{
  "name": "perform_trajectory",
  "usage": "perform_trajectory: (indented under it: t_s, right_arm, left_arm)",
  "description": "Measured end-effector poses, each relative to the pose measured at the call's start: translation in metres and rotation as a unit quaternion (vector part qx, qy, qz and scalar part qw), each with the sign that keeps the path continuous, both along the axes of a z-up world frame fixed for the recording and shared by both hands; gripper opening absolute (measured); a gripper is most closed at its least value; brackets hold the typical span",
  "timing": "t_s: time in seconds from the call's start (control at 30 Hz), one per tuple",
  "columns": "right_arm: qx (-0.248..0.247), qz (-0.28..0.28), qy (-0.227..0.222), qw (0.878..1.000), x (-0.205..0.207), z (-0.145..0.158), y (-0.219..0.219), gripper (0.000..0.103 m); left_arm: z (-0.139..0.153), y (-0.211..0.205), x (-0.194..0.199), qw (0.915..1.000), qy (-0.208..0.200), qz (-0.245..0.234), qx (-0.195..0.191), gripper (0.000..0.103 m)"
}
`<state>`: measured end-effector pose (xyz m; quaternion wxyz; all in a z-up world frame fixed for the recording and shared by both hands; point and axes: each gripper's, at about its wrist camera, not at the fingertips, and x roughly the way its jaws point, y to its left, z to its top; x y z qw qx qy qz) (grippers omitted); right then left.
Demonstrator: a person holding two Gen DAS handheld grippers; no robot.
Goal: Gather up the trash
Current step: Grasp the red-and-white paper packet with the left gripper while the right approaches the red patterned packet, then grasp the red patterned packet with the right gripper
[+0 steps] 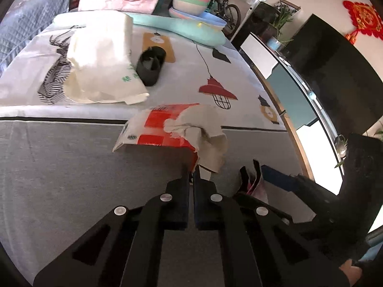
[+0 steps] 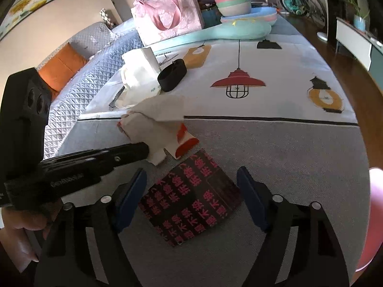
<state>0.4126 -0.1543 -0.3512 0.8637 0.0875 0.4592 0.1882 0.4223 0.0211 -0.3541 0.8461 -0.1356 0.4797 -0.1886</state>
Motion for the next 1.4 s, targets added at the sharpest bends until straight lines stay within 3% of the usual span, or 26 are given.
perform_trajectory:
  t_s: [0.13,0.27,0.3,0.33,0.53,0.67,0.7,0.73,0.83,0.97,1.07,1.2,1.27,1.33,1.4]
  right_arm:
    - [0.016,0.007,0.008,1.000,0.002,0.001,-0.002,0.058]
    - [0.017,0.023,0.006,1.000,0.002,0.007,0.002,0.039]
    - [0.012,0.030,0.002,0.999,0.001,0.009,0.005,0.031]
    - [0.013,0.034,-0.003,0.999,0.000,0.012,0.006,0.000]
    - [0.018,0.053,-0.017,0.998,-0.006,0.025,0.011,0.001]
    - [0.028,0.061,-0.045,0.997,-0.019,0.043,-0.004,0.010]
    - [0.025,0.065,-0.050,0.996,-0.023,0.045,-0.007,0.049]
    - [0.017,0.061,-0.057,0.996,-0.029,0.046,-0.012,0.100]
    - [0.003,-0.009,-0.055,0.998,-0.052,0.038,-0.031,0.096]
    - [0.025,-0.083,-0.037,0.996,-0.081,0.024,-0.032,0.096]
    - [0.032,-0.090,-0.058,0.994,-0.097,0.027,-0.018,0.096]
    - [-0.019,-0.070,-0.066,0.995,-0.089,0.026,0.010,0.094]
    - [-0.021,-0.083,-0.056,0.995,-0.085,0.023,0.007,0.087]
    - [-0.019,-0.091,-0.023,0.995,-0.077,0.014,0.003,0.065]
    - [-0.030,-0.080,0.011,0.996,-0.070,0.001,0.004,0.060]
  left_arm:
    - [0.010,0.008,-0.008,0.9999,-0.009,0.001,0.013,0.002]
    - [0.010,0.024,-0.019,0.9998,0.010,0.010,-0.017,0.002]
    - [0.011,0.028,-0.023,0.9996,0.015,0.012,-0.019,0.002]
    - [0.011,0.031,-0.026,0.9996,0.019,0.012,-0.017,0.002]
    - [0.028,0.037,-0.041,0.9999,0.007,0.007,0.013,0.002]
    - [0.035,0.030,-0.051,0.9994,-0.013,-0.002,0.033,0.002]
    - [0.037,0.031,-0.056,0.9992,-0.018,-0.001,0.036,0.002]
    - [0.039,0.029,-0.062,0.9989,-0.022,0.005,0.042,0.002]
    - [0.043,0.021,-0.081,0.9937,-0.034,0.048,0.095,0.002]
    - [0.053,0.007,-0.107,0.9901,-0.038,0.068,0.117,0.002]
    - [0.058,0.007,-0.125,0.9900,-0.037,0.074,0.115,0.002]
    - [0.057,0.020,-0.148,0.9899,-0.015,0.106,0.093,0.002]
    - [0.055,0.020,-0.154,0.9888,-0.016,0.110,0.100,0.002]
    - [0.055,0.019,-0.155,0.9883,-0.019,0.104,0.110,0.002]
    - [0.055,0.020,-0.154,0.9879,-0.024,0.100,0.116,0.002]
